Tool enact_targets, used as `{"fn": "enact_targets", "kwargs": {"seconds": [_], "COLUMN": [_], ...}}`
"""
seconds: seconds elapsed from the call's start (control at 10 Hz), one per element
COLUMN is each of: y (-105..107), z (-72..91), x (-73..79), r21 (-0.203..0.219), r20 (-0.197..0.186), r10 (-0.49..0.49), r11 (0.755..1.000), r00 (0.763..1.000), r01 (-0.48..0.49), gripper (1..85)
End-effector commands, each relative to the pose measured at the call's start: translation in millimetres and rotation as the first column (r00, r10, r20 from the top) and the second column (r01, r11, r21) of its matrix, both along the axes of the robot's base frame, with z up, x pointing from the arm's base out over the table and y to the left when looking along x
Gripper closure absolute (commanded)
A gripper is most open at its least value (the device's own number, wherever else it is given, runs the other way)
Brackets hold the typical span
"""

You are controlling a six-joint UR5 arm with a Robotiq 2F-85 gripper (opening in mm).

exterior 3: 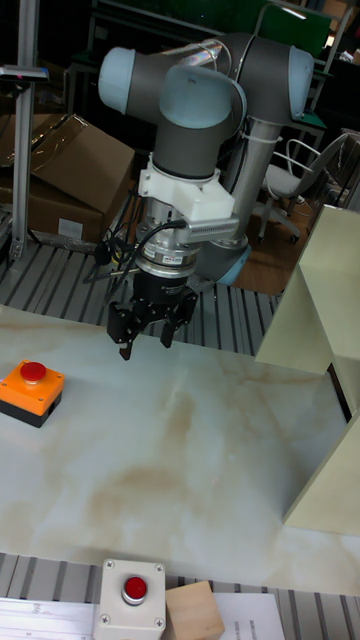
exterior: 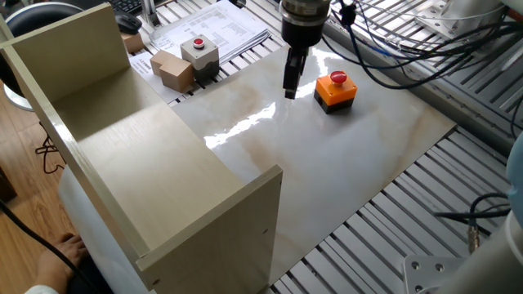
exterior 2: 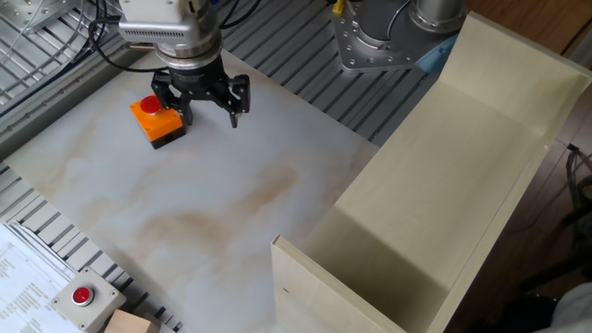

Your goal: Put the object on the shelf

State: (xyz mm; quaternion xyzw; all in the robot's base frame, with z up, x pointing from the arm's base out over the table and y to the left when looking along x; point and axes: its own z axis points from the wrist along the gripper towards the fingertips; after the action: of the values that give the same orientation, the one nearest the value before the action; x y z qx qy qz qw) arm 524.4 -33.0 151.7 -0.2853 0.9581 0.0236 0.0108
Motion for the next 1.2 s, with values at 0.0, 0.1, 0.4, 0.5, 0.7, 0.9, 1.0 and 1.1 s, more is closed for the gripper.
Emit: {"fn": "enact_targets", "kwargs": {"seconds": [0.0,0.1,0.4,0.5,0.7,0.9,1.0,1.1], "y": [-1.2,-13.8,-67.1,-56.8,-69.8,-70.4,-104.4,-131.9], "z": [-4.7,-9.5,-7.6,-6.8,-7.4,-22.1,-32.4,-37.8], "x": [9.9,8.5,2.4,-1.2,-4.3,-3.3,2.1,7.0], "r21": [0.003,-0.006,0.001,0.043,-0.005,-0.051,-0.095,-0.120], "r20": [0.044,0.033,-0.021,-0.023,-0.052,-0.040,-0.025,-0.028], "r10": [-0.033,0.008,0.265,0.265,0.191,0.214,0.291,0.342], "r11": [0.999,1.000,0.964,0.964,0.981,0.975,0.952,0.932], "r00": [0.998,0.999,0.964,0.964,0.980,0.976,0.956,0.939], "r01": [0.032,-0.008,-0.265,-0.264,-0.191,-0.216,-0.292,-0.342], "gripper": [18.0,18.3,11.3,5.0,5.0,5.0,5.0,5.0]}}
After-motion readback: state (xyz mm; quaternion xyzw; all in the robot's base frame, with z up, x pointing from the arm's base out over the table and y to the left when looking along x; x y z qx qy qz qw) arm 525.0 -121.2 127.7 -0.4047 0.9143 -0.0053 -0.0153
